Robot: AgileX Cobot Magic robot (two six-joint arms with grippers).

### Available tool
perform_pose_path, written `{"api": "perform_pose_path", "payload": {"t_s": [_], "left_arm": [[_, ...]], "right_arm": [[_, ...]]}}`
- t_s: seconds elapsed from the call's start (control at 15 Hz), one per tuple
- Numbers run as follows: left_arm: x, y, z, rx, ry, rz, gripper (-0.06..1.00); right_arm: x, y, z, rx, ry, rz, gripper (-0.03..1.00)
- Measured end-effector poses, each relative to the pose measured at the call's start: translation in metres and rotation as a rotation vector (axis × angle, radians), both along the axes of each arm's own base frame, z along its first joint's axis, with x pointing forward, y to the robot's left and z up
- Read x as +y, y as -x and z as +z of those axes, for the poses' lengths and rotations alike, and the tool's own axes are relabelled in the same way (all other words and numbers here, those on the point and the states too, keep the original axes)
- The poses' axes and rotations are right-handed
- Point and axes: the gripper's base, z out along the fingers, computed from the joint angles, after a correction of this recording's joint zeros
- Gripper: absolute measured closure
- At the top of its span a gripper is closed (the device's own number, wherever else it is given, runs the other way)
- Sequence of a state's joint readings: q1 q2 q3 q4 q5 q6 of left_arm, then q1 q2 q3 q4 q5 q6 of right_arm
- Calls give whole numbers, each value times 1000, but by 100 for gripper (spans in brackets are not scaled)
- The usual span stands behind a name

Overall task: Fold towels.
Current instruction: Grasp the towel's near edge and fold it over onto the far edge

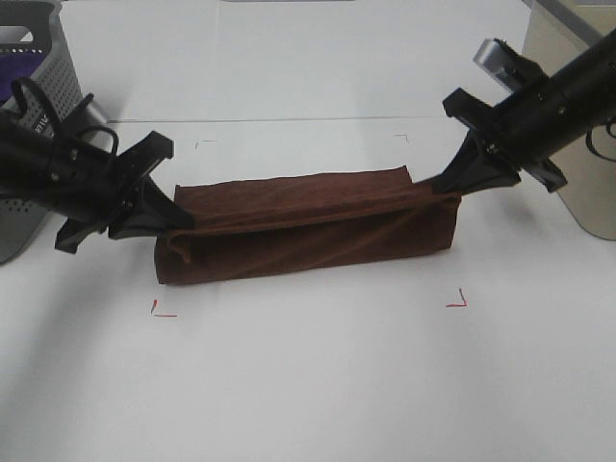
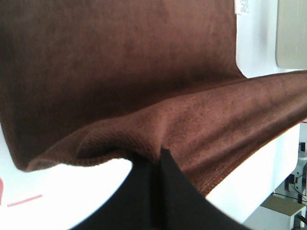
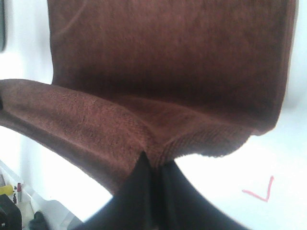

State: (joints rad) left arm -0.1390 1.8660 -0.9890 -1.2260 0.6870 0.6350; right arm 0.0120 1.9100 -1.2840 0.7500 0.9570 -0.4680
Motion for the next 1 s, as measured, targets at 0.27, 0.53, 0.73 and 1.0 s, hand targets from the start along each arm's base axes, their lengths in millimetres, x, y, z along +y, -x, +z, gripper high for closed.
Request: {"api": "perform_pose_path", "payload": {"t_s": [0.27, 0.53, 0.73, 1.0], "left_arm": [[-2, -42, 5, -59, -52, -2, 94], [-4, -73, -3, -107, -77, 31, 94], [-4, -93, -18, -129, -104, 63, 94], [-6, -111, -52, -101, -119, 72, 94]], "right_arm": [[2, -46, 0, -55, -8, 5, 97], [2, -84, -18, -79, -9, -6, 97], [3, -105, -38, -81, -12, -14, 97], [2, -122, -71, -84, 3, -46, 97]]}}
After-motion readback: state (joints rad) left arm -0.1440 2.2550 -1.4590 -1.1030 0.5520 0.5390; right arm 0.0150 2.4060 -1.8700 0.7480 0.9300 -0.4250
